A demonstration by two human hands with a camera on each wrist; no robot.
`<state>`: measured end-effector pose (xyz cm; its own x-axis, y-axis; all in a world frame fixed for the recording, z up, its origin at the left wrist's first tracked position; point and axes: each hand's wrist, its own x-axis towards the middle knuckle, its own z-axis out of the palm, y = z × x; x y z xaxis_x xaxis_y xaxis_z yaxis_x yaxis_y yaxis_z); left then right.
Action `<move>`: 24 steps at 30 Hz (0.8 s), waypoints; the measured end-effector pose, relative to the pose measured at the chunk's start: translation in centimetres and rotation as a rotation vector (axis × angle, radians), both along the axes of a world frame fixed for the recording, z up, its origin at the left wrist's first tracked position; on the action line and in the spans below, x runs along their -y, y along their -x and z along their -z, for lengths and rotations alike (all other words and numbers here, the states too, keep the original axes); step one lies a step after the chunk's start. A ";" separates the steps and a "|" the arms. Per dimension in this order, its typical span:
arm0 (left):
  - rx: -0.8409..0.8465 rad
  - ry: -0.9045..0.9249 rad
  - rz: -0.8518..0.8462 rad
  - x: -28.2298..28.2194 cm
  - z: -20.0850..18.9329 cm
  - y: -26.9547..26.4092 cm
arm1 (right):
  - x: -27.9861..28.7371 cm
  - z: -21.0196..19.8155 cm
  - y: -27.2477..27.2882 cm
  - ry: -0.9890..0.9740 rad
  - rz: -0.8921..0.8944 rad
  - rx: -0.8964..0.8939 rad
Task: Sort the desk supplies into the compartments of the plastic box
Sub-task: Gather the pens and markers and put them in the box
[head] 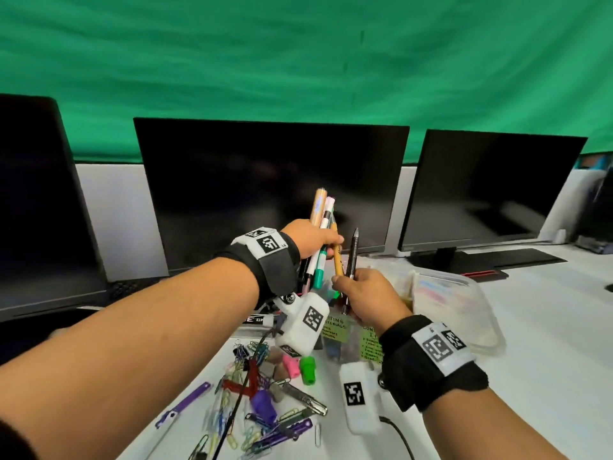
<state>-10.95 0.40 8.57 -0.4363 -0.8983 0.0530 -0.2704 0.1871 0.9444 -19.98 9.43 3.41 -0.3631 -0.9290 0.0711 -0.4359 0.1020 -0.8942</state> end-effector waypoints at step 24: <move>0.850 0.236 0.153 1.1 3.3 5.7 | -1.1 1.6 3.0 -0.047 0.028 -0.497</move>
<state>-16.62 -0.73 5.31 -0.5263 -0.8338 -0.1666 -0.8175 0.4422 0.3690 -22.99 10.53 1.76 -0.3211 -0.9257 0.1999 -0.8045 0.1553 -0.5733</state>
